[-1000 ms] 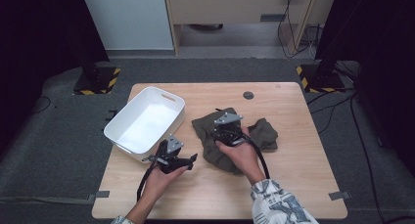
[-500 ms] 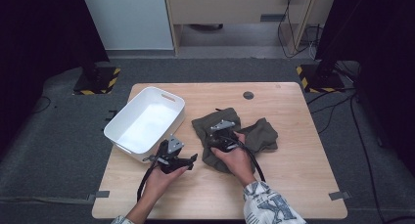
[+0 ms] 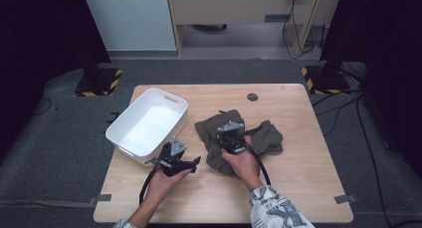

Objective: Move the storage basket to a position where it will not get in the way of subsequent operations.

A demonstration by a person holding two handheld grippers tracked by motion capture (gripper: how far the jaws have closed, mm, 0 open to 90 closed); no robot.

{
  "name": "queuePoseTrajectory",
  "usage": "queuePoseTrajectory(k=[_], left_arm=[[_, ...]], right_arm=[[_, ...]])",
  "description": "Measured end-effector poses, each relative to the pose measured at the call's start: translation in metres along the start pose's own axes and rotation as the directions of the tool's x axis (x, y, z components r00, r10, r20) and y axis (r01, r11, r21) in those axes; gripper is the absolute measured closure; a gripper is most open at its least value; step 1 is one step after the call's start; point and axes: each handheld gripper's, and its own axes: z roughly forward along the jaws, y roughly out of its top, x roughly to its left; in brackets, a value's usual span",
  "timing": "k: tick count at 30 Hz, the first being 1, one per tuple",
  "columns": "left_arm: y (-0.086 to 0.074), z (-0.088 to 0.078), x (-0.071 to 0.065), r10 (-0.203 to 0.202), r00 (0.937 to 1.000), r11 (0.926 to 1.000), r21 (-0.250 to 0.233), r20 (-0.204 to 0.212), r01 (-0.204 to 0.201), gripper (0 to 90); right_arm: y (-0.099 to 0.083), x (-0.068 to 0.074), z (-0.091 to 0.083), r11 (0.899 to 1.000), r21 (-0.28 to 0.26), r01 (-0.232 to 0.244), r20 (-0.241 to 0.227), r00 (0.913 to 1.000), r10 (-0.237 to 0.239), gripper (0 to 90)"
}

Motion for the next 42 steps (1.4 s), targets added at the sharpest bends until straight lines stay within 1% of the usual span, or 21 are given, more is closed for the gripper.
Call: queuePoseTrajectory(k=[2, 4, 7, 10, 12, 14, 17, 18, 21, 24, 26, 27, 31, 33, 36, 38, 40, 42], left_arm=[[0.000, 0.000, 0.000, 0.003, 1.0000, 1.0000, 0.000, -0.005, -0.003, 13.3], [0.000, 0.001, -0.001, 0.005, 1.0000, 1.0000, -0.002, -0.003, -0.005, 14.2], [0.001, 0.001, -0.002, 0.008, 1.0000, 1.0000, -0.003, 0.001, -0.008, 15.1], [0.001, 0.002, -0.002, 0.011, 0.9999, 0.9999, -0.002, 0.004, -0.011, 16.1], [0.001, 0.003, -0.003, 0.014, 0.9999, 0.9999, -0.002, 0.006, -0.014, 17.0], [0.001, 0.003, -0.003, 0.015, 0.9999, 0.9999, -0.003, 0.007, -0.015, 17.5], [0.001, 0.004, -0.003, 0.017, 0.9998, 0.9998, -0.003, 0.009, -0.017, 18.8], [0.001, 0.004, -0.003, 0.019, 0.9998, 0.9998, -0.002, 0.009, -0.019, 19.1], [0.001, 0.004, -0.004, 0.022, 0.9997, 0.9998, 0.001, 0.012, -0.022, 19.2], [0.003, 0.004, -0.005, 0.021, 0.9996, 0.9998, -0.003, 0.017, -0.021, 20.1], [0.004, 0.003, -0.005, 0.022, 0.9995, 0.9997, -0.008, 0.022, -0.022, 20.9], [0.004, 0.004, -0.005, 0.021, 0.9995, 0.9997, -0.009, 0.022, -0.021, 21.6], [0.004, 0.004, -0.005, 0.019, 0.9996, 0.9998, -0.007, 0.021, -0.019, 22.0], [0.005, 0.004, -0.005, 0.017, 0.9996, 0.9998, -0.009, 0.023, -0.017, 22.7], [0.007, 0.005, -0.006, 0.017, 0.9995, 0.9998, -0.014, 0.028, -0.016, 23.9], [0.010, 0.007, -0.007, 0.018, 0.9994, 0.9997, -0.015, 0.030, -0.017, 24.3], [0.012, 0.007, -0.008, 0.018, 0.9993, 0.9997, -0.019, 0.033, -0.017, 24.8], [0.013, 0.007, -0.009, 0.015, 0.9993, 0.9997, -0.021, 0.035, -0.014, 24.8]], right_arm=[[0.003, -0.004, -0.010, 1.000, -0.022, -0.010, -0.007, 0.9999, 0.010, 86.1], [0.007, -0.010, -0.019, 0.999, -0.046, -0.028, -0.023, 0.9994, 0.027, 86.5], [0.013, -0.018, -0.032, 0.996, -0.073, -0.046, -0.029, 0.9986, 0.044, 86.8], [0.018, -0.028, -0.045, 0.992, -0.104, -0.069, -0.037, 0.9972, 0.065, 86.8], [0.020, -0.033, -0.052, 0.990, -0.119, -0.075, -0.040, 0.9967, 0.071, 87.0], [0.022, -0.036, -0.061, 0.986, -0.136, -0.093, -0.043, 0.9952, 0.088, 87.3], [0.026, -0.040, -0.075, 0.982, -0.164, -0.096, -0.040, 0.9951, 0.090, 87.4], [0.027, -0.042, -0.079, 0.981, -0.170, -0.090, -0.033, 0.9958, 0.085, 87.4], [0.031, -0.046, -0.088, 0.979, -0.182, -0.086, -0.024, 0.9962, 0.083, 87.6], [0.031, -0.057, -0.094, 0.978, -0.188, -0.092, -0.011, 0.9957, 0.092, 87.5], [0.027, -0.066, -0.094, 0.977, -0.186, -0.103, 0.005, 0.9944, 0.105, 87.6], [0.021, -0.074, -0.094, 0.976, -0.181, -0.117, 0.009, 0.9927, 0.120, 87.5], [0.004, -0.092, -0.089, 0.977, -0.161, -0.138, 0.034, 0.9889, 0.145, 87.3], [-0.009, -0.101, -0.084, 0.980, -0.133, -0.147, 0.044, 0.9871, 0.154, 86.8], [-0.025, -0.110, -0.076, 0.981, -0.105, -0.165, 0.049, 0.9841, 0.171, 86.5], [-0.032, -0.114, -0.071, 0.981, -0.093, -0.170, 0.043, 0.9836, 0.175, 85.5], [-0.039, -0.116, -0.067, 0.979, -0.100, -0.180, 0.017, 0.9831, 0.182, 80.7], [-0.040, -0.116, -0.068, 0.978, -0.115, -0.175, 0.026, 0.9835, 0.179, 76.6]])
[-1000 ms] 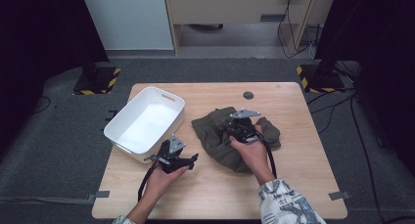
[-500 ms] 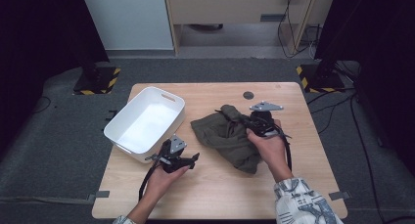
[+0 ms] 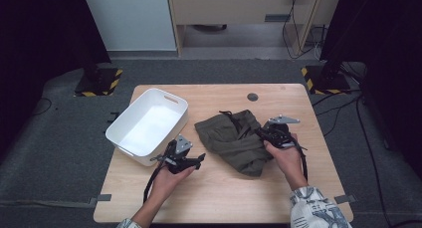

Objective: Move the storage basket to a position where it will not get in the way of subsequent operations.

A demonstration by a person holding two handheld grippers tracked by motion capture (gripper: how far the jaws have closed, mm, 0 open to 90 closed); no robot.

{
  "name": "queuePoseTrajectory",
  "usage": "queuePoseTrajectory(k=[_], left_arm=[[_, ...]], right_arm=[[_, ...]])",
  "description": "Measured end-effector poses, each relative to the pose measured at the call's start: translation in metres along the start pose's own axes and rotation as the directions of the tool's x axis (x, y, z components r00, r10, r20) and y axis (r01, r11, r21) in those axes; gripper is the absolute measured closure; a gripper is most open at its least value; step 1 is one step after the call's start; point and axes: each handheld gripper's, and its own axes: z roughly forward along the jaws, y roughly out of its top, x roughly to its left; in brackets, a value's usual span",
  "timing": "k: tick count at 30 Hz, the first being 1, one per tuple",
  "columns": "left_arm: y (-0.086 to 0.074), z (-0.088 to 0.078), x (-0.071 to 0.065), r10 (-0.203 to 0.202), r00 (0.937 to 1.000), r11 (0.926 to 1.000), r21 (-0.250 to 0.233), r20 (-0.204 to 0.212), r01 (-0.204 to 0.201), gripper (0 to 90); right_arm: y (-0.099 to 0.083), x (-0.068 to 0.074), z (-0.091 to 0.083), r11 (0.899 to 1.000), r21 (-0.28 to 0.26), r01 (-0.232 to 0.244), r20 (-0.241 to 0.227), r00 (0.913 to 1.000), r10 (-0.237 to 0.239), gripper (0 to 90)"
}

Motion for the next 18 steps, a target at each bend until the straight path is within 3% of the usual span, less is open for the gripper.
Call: queuePoseTrajectory(k=[7, 14, 18], left_arm=[[-0.001, 0.001, -0.001, -0.002, 1.0000, 1.0000, 0.003, -0.004, 0.002, 24.6], [-0.001, 0.001, -0.003, 0.007, 1.0000, 1.0000, 0.002, 0.001, -0.007, 24.8], [0.000, 0.001, -0.003, 0.006, 1.0000, 1.0000, 0.000, 0.000, -0.006, 24.7]], right_arm=[[0.009, 0.009, -0.013, 0.999, -0.030, 0.024, 0.018, 0.9996, -0.023, 50.2], [0.024, 0.031, -0.015, 0.995, -0.028, 0.094, 0.024, 0.9953, -0.094, 38.2], [0.032, 0.046, -0.005, 0.992, -0.016, 0.127, 0.037, 0.9913, -0.126, 29.7]])
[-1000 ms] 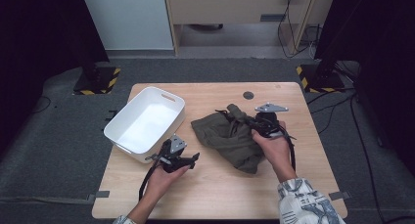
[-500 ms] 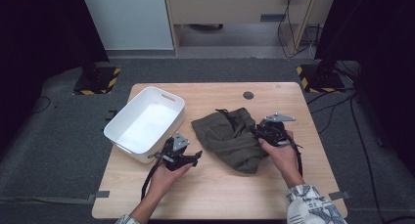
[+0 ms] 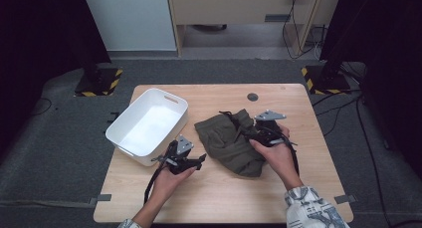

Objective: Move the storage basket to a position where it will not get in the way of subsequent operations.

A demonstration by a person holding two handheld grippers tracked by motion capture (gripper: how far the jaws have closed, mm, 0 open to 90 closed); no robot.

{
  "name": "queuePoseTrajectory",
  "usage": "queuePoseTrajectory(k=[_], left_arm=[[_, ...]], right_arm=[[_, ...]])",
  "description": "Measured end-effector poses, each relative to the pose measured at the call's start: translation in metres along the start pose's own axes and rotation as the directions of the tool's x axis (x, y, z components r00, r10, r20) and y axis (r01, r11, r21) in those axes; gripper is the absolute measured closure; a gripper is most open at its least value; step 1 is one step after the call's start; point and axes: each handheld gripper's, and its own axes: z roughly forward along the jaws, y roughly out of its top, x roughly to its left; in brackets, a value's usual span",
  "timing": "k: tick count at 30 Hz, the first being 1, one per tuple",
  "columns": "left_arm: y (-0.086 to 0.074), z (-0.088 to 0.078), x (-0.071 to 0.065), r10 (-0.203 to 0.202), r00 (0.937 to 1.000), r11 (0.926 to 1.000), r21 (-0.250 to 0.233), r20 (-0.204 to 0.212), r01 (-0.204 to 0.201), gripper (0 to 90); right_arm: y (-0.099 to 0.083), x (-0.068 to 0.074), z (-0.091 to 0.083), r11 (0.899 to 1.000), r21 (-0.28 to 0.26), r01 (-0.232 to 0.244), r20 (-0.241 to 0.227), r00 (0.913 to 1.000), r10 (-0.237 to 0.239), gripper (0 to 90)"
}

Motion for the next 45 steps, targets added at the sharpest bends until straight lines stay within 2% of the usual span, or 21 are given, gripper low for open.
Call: queuePoseTrajectory(k=[3, 6, 8, 9, 11, 14, 16, 17, 20, 23, 26, 31, 32, 34, 37, 41, 45], left_arm=[[0.000, -0.001, 0.000, 0.002, 1.0000, 1.0000, -0.002, -0.001, -0.002, 24.7], [0.002, -0.002, -0.001, 0.002, 1.0000, 0.9999, -0.011, 0.000, -0.002, 24.7], [0.002, -0.003, -0.001, 0.002, 1.0000, 0.9999, -0.013, 0.001, -0.002, 24.7], [0.002, -0.003, 0.000, -0.001, 1.0000, 0.9999, -0.015, 0.000, 0.001, 24.8], [0.002, -0.003, 0.000, -0.001, 1.0000, 0.9999, -0.014, 0.001, 0.001, 24.8], [0.002, -0.003, 0.002, -0.003, 1.0000, 0.9999, -0.012, -0.002, 0.003, 24.8], [0.002, -0.003, 0.002, -0.004, 1.0000, 0.9999, -0.013, -0.004, 0.004, 24.8], [0.002, -0.003, 0.002, -0.004, 1.0000, 0.9999, -0.014, -0.005, 0.004, 24.8], [0.002, -0.002, 0.002, -0.002, 1.0000, 1.0000, -0.010, -0.005, 0.002, 24.8], [0.001, -0.002, 0.001, 0.001, 1.0000, 1.0000, -0.005, -0.004, -0.001, 24.8], [0.000, -0.001, 0.002, 0.000, 1.0000, 1.0000, -0.002, -0.006, -0.001, 25.0], [0.000, 0.000, 0.004, -0.006, 0.9998, 1.0000, -0.002, -0.020, 0.006, 27.1], [0.000, 0.000, 0.005, -0.010, 0.9997, 0.9999, -0.008, -0.022, 0.010, 27.9], [0.001, 0.001, 0.006, -0.014, 0.9997, 0.9999, -0.009, -0.022, 0.013, 29.3], [0.006, 0.006, 0.007, -0.030, 0.9993, 0.9995, -0.012, -0.021, 0.030, 30.6], [0.018, 0.018, 0.013, -0.073, 0.9967, 0.9972, -0.019, -0.037, 0.072, 31.9], [0.026, 0.035, 0.018, -0.102, 0.9930, 0.9948, 0.001, -0.060, 0.102, 33.5]], right_arm=[[0.002, 0.006, 0.011, 0.999, 0.012, 0.030, 0.032, 0.9990, -0.030, 25.4], [-0.005, 0.005, 0.028, 0.996, 0.084, 0.027, 0.071, 0.9969, -0.033, 28.1], [-0.008, 0.000, 0.032, 0.994, 0.104, 0.017, 0.101, 0.9945, -0.028, 39.4], [-0.009, -0.002, 0.032, 0.994, 0.111, 0.003, 0.107, 0.9941, -0.015, 42.1], [-0.009, -0.007, 0.026, 0.995, 0.097, -0.021, 0.118, 0.9929, 0.009, 53.5], [-0.007, -0.014, 0.015, 0.997, 0.075, -0.033, 0.121, 0.9924, 0.024, 64.8], [-0.006, -0.022, 0.009, 0.997, 0.067, -0.045, 0.130, 0.9909, 0.036, 65.4], [-0.007, -0.027, 0.005, 0.996, 0.064, -0.060, 0.130, 0.9902, 0.051, 69.3], [-0.013, -0.037, 0.003, 0.994, 0.088, -0.062, 0.103, 0.9933, 0.053, 81.4], [-0.024, -0.043, 0.002, 0.992, 0.101, -0.080, 0.079, 0.9943, 0.072, 85.2], [-0.038, -0.040, 0.003, 0.988, 0.128, -0.087, 0.036, 0.9959, 0.084, 85.4], [-0.055, -0.026, -0.001, 0.989, 0.121, -0.080, -0.021, 0.9963, 0.083, 85.4], [-0.057, -0.023, -0.002, 0.989, 0.115, -0.091, -0.036, 0.9948, 0.096, 85.4], [-0.060, -0.018, -0.006, 0.990, 0.108, -0.085, -0.061, 0.9939, 0.092, 85.4], [-0.064, -0.011, -0.011, 0.990, 0.093, -0.103, -0.107, 0.9879, 0.113, 85.1], [-0.066, -0.008, -0.018, 0.995, 0.060, -0.080, -0.124, 0.9884, 0.087, 84.5], [-0.069, -0.018, -0.018, 0.994, 0.049, -0.099, -0.116, 0.9878, 0.104, 84.5]])
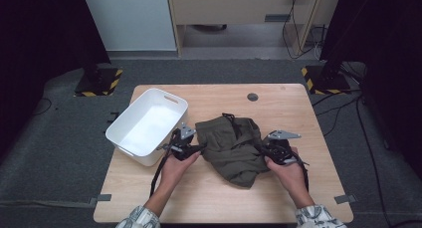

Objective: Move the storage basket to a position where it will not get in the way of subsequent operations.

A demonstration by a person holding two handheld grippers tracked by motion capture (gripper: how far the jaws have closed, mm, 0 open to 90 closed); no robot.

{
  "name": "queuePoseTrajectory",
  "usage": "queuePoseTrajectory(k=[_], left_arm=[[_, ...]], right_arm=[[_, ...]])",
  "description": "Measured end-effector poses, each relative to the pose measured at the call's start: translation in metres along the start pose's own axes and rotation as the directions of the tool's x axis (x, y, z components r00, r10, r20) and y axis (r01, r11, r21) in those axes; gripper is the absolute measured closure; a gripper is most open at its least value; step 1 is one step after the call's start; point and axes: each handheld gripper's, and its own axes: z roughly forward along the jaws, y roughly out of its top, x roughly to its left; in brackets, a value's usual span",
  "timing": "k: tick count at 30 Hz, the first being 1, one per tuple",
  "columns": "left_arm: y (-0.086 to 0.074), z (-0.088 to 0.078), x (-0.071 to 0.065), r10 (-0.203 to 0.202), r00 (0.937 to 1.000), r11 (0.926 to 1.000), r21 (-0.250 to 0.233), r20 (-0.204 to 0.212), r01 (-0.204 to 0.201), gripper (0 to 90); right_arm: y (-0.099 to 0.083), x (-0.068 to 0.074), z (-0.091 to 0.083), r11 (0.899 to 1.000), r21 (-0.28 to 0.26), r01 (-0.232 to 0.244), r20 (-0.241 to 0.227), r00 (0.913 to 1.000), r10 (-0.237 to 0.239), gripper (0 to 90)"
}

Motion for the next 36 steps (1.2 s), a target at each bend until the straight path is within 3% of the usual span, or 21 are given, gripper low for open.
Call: queuePoseTrajectory(k=[5, 10, 14, 18, 21, 27, 33, 36], left_arm=[[-0.004, 0.027, 0.003, -0.004, 0.9994, 0.9980, 0.063, -0.036, 0.006, 33.4], [-0.014, 0.046, 0.010, -0.036, 0.9973, 0.9926, 0.113, -0.064, 0.044, 30.8], [-0.013, 0.049, 0.010, -0.044, 0.9969, 0.9935, 0.102, -0.065, 0.051, 29.3], [-0.012, 0.051, 0.007, -0.023, 0.9982, 0.9940, 0.105, -0.056, 0.028, 28.0], [-0.012, 0.050, 0.004, -0.022, 0.9985, 0.9953, 0.093, -0.051, 0.026, 35.6], [-0.014, 0.047, -0.004, -0.006, 0.9990, 0.9969, 0.078, -0.043, 0.009, 64.0], [-0.013, 0.048, -0.012, 0.004, 0.9989, 0.9971, 0.077, -0.047, 0.000, 79.5], [-0.013, 0.048, -0.012, 0.006, 0.9992, 0.9971, 0.076, -0.040, -0.003, 86.7]], right_arm=[[-0.003, -0.010, -0.001, 1.000, -0.021, -0.009, -0.001, 1.0000, 0.009, 83.3], [-0.006, -0.013, 0.001, 1.000, -0.023, -0.015, -0.010, 0.9998, 0.014, 82.2], [-0.006, -0.012, 0.002, 1.000, -0.023, -0.015, -0.015, 0.9998, 0.015, 80.5], [-0.007, -0.012, 0.003, 1.000, -0.023, -0.018, -0.016, 0.9997, 0.018, 76.4], [-0.007, -0.012, 0.003, 0.999, -0.033, -0.013, 0.002, 0.9999, 0.014, 68.9], [-0.006, -0.012, 0.003, 0.999, -0.039, -0.027, 0.035, 0.9990, 0.028, 45.7], [-0.007, -0.009, 0.005, 0.999, -0.035, -0.038, 0.063, 0.9972, 0.040, 30.4], [-0.008, -0.005, 0.007, 1.000, -0.011, -0.028, 0.065, 0.9975, 0.029, 32.9]])
